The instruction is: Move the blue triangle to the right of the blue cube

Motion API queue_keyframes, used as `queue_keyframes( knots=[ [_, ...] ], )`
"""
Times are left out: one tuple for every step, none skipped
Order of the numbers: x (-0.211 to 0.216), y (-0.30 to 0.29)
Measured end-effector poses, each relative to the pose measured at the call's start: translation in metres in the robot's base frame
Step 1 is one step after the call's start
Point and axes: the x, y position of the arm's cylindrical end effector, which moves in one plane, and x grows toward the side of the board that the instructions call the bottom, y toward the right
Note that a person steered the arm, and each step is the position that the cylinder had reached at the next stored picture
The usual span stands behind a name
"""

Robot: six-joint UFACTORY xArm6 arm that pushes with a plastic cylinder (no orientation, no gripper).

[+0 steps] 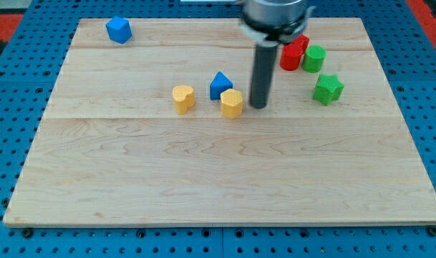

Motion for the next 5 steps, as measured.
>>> queue_keyframes(
  knots=[
    [-0.006,-0.034],
    [-0.024,-0.038],
    [-0.071,-0.027],
    [-0.127,-0.022],
    [-0.174,-0.022]
  ],
)
